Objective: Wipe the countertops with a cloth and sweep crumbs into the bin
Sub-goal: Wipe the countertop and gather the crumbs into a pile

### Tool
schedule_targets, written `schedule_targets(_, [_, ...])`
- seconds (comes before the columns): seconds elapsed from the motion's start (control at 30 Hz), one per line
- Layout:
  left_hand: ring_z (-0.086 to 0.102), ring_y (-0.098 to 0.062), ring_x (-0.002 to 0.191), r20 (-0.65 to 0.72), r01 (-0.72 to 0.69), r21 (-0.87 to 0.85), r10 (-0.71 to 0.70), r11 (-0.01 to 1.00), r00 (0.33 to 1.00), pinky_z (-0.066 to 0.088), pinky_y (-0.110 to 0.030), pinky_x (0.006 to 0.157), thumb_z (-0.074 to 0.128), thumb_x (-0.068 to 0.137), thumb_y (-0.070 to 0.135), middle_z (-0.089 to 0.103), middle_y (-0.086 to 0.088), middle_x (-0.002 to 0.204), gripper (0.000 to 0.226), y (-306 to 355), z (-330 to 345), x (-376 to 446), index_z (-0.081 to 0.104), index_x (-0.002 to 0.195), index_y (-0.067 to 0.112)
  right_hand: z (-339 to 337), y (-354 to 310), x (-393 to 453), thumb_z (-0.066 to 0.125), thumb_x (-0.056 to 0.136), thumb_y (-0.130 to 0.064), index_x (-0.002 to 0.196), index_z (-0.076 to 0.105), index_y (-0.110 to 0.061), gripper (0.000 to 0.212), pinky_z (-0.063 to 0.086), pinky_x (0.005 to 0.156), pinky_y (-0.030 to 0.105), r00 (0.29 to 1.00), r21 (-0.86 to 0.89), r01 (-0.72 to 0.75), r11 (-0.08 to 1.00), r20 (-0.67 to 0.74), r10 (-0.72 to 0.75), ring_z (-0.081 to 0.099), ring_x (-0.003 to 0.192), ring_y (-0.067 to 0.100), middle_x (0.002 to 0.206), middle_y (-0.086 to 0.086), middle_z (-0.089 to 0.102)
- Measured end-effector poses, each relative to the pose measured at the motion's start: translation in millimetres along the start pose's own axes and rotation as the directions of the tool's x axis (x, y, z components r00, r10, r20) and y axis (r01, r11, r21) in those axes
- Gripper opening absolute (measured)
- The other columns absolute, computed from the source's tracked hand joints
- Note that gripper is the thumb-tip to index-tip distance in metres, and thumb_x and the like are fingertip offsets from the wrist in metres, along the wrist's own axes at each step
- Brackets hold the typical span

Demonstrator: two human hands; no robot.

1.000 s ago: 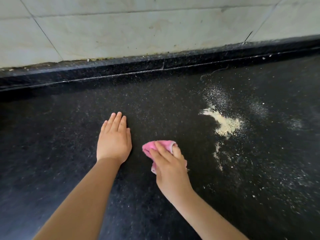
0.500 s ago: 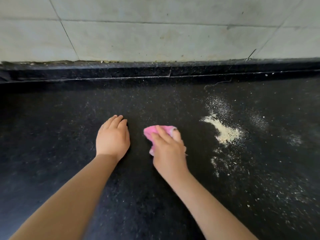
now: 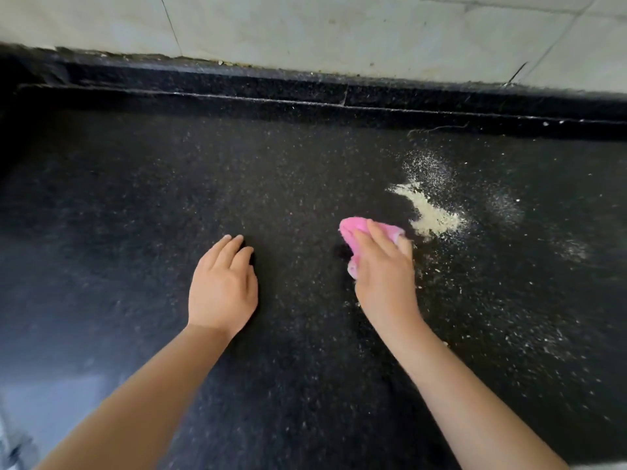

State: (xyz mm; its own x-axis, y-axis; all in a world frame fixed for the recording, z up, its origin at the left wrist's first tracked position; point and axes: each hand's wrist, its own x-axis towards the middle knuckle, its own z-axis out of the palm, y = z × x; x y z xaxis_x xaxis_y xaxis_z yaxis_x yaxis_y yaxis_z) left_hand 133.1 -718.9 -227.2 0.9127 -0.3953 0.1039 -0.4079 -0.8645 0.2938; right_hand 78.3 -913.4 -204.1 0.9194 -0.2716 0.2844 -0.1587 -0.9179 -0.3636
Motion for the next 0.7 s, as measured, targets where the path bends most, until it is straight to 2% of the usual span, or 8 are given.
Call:
schedule_targets(0.1, [0.056, -0.047, 0.106, 0.012, 0.102, 0.002, -0.102, 0.995, 0.995, 0.04, -0.057, 0.089, 0.039, 0.083, 0.012, 0.061, -0.03, 0.11, 0.039, 13.8, 1.4, -26.1, 0.062, 0.101, -0.013, 3.9, -40.8, -48.9, 0.061, 0.068, -0.008, 0.103, 0.066, -0.019, 0.036, 0.048, 0.073, 0.031, 0.98, 0.051, 0.179, 0.983, 0.076, -0.182, 0.054, 0.094, 0.028, 0.113, -0.003, 0.064])
schedule_targets(0.2, [0.051, -0.049, 0.11, 0.002, 0.191, 0.017, -0.191, 0.981, 0.982, 0.037, -0.057, 0.091, 0.047, 0.078, 0.005, 0.058, -0.032, 0.114, 0.037, 18.9, 2.4, -46.2, 0.058, 0.106, -0.016, 10.2, -37.9, -71.0, 0.083, 0.052, -0.014, 0.101, 0.069, -0.019, 0.052, 0.053, 0.067, 0.031, 0.954, 0.023, 0.241, 0.97, 0.18, -0.241, 0.063, 0.092, 0.027, 0.11, -0.004, 0.067])
schedule_targets(0.27, [0.047, -0.048, 0.116, 0.007, 0.208, 0.042, -0.208, 0.977, 0.978, 0.033, -0.055, 0.096, 0.045, 0.082, 0.008, 0.054, -0.031, 0.121, 0.04, 21.3, 4.3, -56.6, 0.055, 0.112, -0.015, 10.1, -12.9, -65.3, 0.08, 0.054, -0.003, 0.104, 0.068, -0.015, 0.053, 0.053, 0.071, 0.036, 0.953, 0.023, 0.214, 0.977, 0.216, -0.214, 0.061, 0.092, 0.033, 0.112, 0.0, 0.066])
schedule_targets(0.33, [0.037, -0.041, 0.127, 0.001, 0.23, 0.052, -0.23, 0.972, 0.973, 0.024, -0.047, 0.105, 0.042, 0.091, 0.01, 0.045, -0.026, 0.133, 0.038, 23.3, 5.0, -59.3, 0.049, 0.123, -0.011, 2.6, 14.9, -46.5, 0.071, 0.061, 0.005, 0.108, 0.065, -0.012, 0.05, 0.053, 0.079, 0.043, 0.969, 0.004, 0.108, 0.994, 0.225, -0.106, 0.055, 0.097, 0.036, 0.117, 0.004, 0.062])
schedule_targets(0.43, [0.021, -0.029, 0.138, 0.004, 0.285, 0.046, -0.285, 0.958, 0.959, 0.01, -0.036, 0.112, 0.04, 0.095, 0.014, 0.031, -0.017, 0.145, 0.043, 27.6, 4.1, -57.8, 0.038, 0.134, -0.004, -13.5, 45.0, -18.4, 0.06, 0.073, 0.006, 0.113, 0.059, -0.011, 0.044, 0.048, 0.084, 0.045, 0.979, -0.009, -0.018, 1.0, 0.204, 0.019, 0.038, 0.108, 0.024, 0.123, 0.001, 0.056])
schedule_targets(0.53, [0.022, -0.029, 0.138, 0.018, 0.303, 0.048, -0.304, 0.952, 0.952, 0.011, -0.036, 0.112, 0.042, 0.094, 0.012, 0.032, -0.017, 0.145, 0.042, 29.4, 3.2, -57.1, 0.039, 0.133, -0.004, -19.4, 37.5, -25.1, 0.069, 0.063, 0.01, 0.103, 0.064, -0.009, 0.045, 0.052, 0.076, 0.036, 0.988, 0.07, 0.119, 0.99, 0.092, -0.125, 0.046, 0.098, 0.026, 0.111, 0.003, 0.063])
schedule_targets(0.63, [0.03, -0.035, 0.134, 0.008, 0.314, 0.041, -0.314, 0.949, 0.949, 0.018, -0.042, 0.111, 0.044, 0.093, 0.011, 0.04, -0.022, 0.139, 0.039, 27.6, 3.8, -58.6, 0.045, 0.128, -0.008, -12.0, 8.8, -62.5, 0.072, 0.062, 0.001, 0.104, 0.066, -0.015, 0.046, 0.052, 0.069, 0.033, 0.944, 0.157, 0.28, 0.947, 0.137, -0.301, 0.054, 0.092, 0.027, 0.112, -0.003, 0.063])
schedule_targets(0.7, [0.032, -0.036, 0.132, -0.001, 0.31, 0.039, -0.31, 0.95, 0.951, 0.021, -0.044, 0.11, 0.042, 0.092, 0.014, 0.042, -0.023, 0.137, 0.041, 29.4, 3.4, -57.8, 0.047, 0.126, -0.009, -7.6, -1.8, -80.4, 0.079, 0.055, -0.008, 0.1, 0.068, -0.017, 0.047, 0.051, 0.065, 0.029, 0.906, 0.142, 0.368, 0.919, 0.169, -0.388, 0.057, 0.09, 0.025, 0.111, -0.003, 0.065])
